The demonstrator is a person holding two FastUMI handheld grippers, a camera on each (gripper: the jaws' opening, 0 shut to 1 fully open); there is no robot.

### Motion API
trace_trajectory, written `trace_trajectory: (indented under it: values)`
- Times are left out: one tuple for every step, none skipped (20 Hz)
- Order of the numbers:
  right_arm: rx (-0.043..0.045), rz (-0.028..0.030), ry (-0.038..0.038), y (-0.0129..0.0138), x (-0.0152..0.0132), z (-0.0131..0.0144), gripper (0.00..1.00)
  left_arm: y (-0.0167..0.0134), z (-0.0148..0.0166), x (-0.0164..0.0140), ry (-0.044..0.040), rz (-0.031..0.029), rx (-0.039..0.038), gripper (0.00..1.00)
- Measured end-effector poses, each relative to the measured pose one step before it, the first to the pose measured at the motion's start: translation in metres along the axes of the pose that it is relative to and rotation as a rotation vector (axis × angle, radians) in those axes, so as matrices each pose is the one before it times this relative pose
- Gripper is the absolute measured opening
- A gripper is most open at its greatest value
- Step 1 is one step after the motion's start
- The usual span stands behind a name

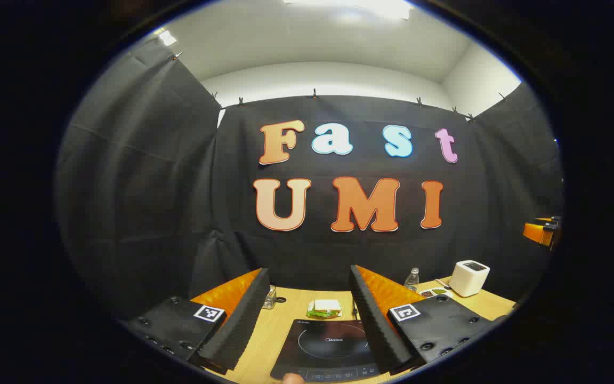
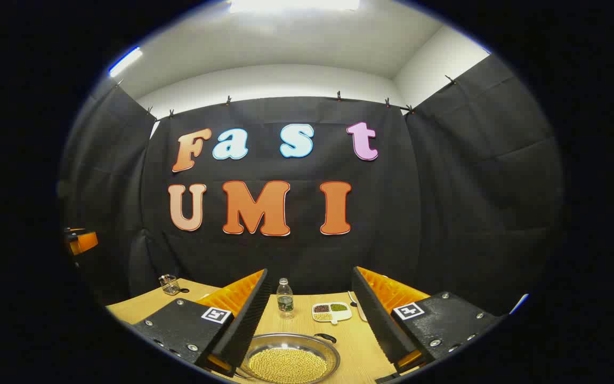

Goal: First push the handle of the pot to place it horizontally, then grasp the pot with both hands and set it on the induction cooktop.

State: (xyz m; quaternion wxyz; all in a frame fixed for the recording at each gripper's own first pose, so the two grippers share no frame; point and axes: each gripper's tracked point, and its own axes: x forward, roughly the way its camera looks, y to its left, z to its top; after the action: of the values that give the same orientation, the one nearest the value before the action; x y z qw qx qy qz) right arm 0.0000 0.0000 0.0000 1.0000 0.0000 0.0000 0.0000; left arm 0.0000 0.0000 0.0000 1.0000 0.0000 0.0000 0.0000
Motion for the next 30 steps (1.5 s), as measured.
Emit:
trace_trajectory:
  values:
    - [-0.00025, 0.00021, -0.00069, -0.00038, 0.00053, -0.00044, 1.0, 0.00072, 0.00057, -0.00035, 0.00074, -0.00149, -0.0001, 0.97]
    - [-0.00027, -0.00137, -0.00036, -0.00072, -0.00101, 0.00023, 0.95, -0.00037, 0.00151, -0.0002, -0.00137, -0.00124, 0.00115, 0.97]
    - [0.00029, -0.00122, -0.00161, -0.00078, -0.00041, -0.00024, 0.95, 0.00064, -0.00003, -0.00106, -0.00168, 0.00058, 0.00086, 0.97]
    - [0.00087, -0.00101, -0.00126, -0.00039, -0.00039, 0.0008, 0.95, 0.00024, 0.00102, -0.00004, -0.00182, 0.00066, 0.00116, 0.97]
    - [0.0016, -0.00065, -0.00072, -0.00103, 0.00014, -0.00074, 0.95, 0.00047, 0.00115, 0.00036, -0.0008, 0.00056, 0.00214, 0.97]
    - [0.00159, -0.00099, -0.00002, -0.00105, -0.00082, 0.00019, 0.95, -0.00049, 0.00078, 0.00034, 0.00068, 0.00008, 0.00195, 0.97]
    - [0.00221, -0.00241, 0.00105, -0.00133, -0.00049, -0.00071, 0.95, -0.00114, 0.00001, -0.00131, 0.00139, -0.00019, 0.00041, 0.97]
    - [0.00212, -0.00266, 0.00066, -0.00183, -0.00064, -0.00014, 0.95, 0.00074, -0.00118, -0.00183, 0.00105, -0.00055, 0.00044, 0.97]
    - [0.00242, -0.003, 0.00074, -0.0011, 0.00076, -0.00079, 1.0, -0.00006, 0.00056, 0.00041, 0.00014, -0.00118, 0.00048, 0.97]
    - [0.00243, -0.002, 0.00017, -0.0013, -0.00022, -0.00049, 1.0, -0.00011, -0.00017, -0.00025, 0.00035, -0.00122, 0.00124, 0.97]
    - [0.00323, -0.00104, 0.00075, -0.00084, -0.00026, -0.00009, 1.0, -0.00002, 0.00068, 0.00038, 0.00002, -0.00108, 0.00211, 0.97]
    - [0.00305, -0.00011, 0.00077, -0.00095, -0.00033, -0.00088, 0.95, -0.00039, -0.00051, -0.00046, -0.00018, -0.00216, 0.00191, 0.97]
    - [0.00253, -0.00038, 0.00189, -0.00127, 0.00036, -0.00074, 1.0, -0.00054, 0.00027, -0.00012, -0.00022, -0.00192, 0.00097, 0.97]
    - [0.00158, -0.00099, 0.00106, -0.00081, -0.00033, -0.00058, 0.95, 0.00047, 0.00082, -0.00035, -0.00034, -0.00208, -0.00038, 0.97]
    - [-0.00051, -0.00043, 0.00071, 0.0004, 0.00005, -0.00011, 0.95, -0.00028, -0.00015, 0.00005, 0.00095, -0.00262, -0.0012, 0.97]
    - [-0.00225, 0.00003, 0.00137, 0.00031, -0.00032, -0.00033, 0.95, 0.00001, -0.00019, -0.00043, 0.00058, -0.00189, -0.00081, 0.97]
    - [-0.00321, 0.00082, 0.00059, 0.0007, 0.00073, -0.00028, 0.95, -0.00008, -0.00051, 0.00059, 0.00151, -0.00096, -0.00094, 0.97]
    - [-0.00361, 0.001, 0.00186, 0.00057, 0.00061, -0.00117, 0.95, 0.00014, -0.00041, -0.00012, 0.00137, -0.00177, -0.00055, 0.97]
    - [-0.00396, 0.0017, 0.00211, 0.00165, 0.00013, -0.00066, 0.95, 0.00039, 0.00022, 0.00001, 0.00193, -0.00093, 0.00037, 0.97]
    - [-0.00559, 0.00266, 0.00085, 0.00107, -0.00065, -0.00089, 0.95, -0.00003, -0.00065, 0.00004, 0.002, -0.00049, -0.00002, 0.97]
    - [-0.00472, -0.00193, 0.00146, 0.00048, 0.00061, -0.00115, 0.95, -0.00028, -0.00101, 0.00023, 0.00266, -0.00082, -0.00048, 0.97]
    - [-0.00245, -0.00493, 0.00337, -0.00161, 0.00001, -0.00119, 0.95, 0.00019, 0.00016, -0.00025, 0.00192, 0.00006, -0.0008, 0.97]
    - [-0.0003, -0.00212, 0.00435, -0.0007, 0.00026, -0.00173, 0.94, 0.00042, -0.00028, 0.00071, 0.00097, 0.00105, -0.00052, 0.97]
    - [0.00088, 0.00177, 0.00663, 0.00146, -0.00008, -0.00244, 0.92, 0.00012, -0.00041, -0.00084, 0.00007, 0.00279, -0.00056, 0.97]
    - [0.00051, 0.00486, 0.00804, 0.00187, 0.00078, -0.00279, 0.89, 0.00019, 0.00024, 0.00028, -0.0001, 0.00222, -0.00078, 0.97]
    - [-0.00241, 0.00552, 0.00734, 0.00121, 0.00014, -0.00277, 0.84, -0.00031, -0.00064, -0.00066, -0.00024, 0.00224, -0.0013, 0.97]
    - [-0.00354, 0.00141, 0.00661, 0.00071, 0.0003, -0.00202, 0.83, 0.00007, 0.00018, -0.00003, -0.00017, 0.00101, -0.0009, 0.97]
    - [-0.00491, -0.00032, 0.00436, -0.00017, -0.0003, -0.00199, 0.78, 0.00018, -0.00031, -0.00006, -0.00048, 0.00093, 0.00069, 0.97]
    - [-0.00485, 0.00027, 0.00341, -0.0006, -0.0003, -0.00122, 0.76, -0.00024, -0.00016, 0.00035, -0.00045, 0.00049, 0.00218, 0.97]
    - [-0.00276, 0.00089, 0.00241, 0.00041, -0.00117, -0.0018, 0.76, 0.00035, 0.0002, -0.00002, -0.00211, 0.00106, 0.00166, 0.97]
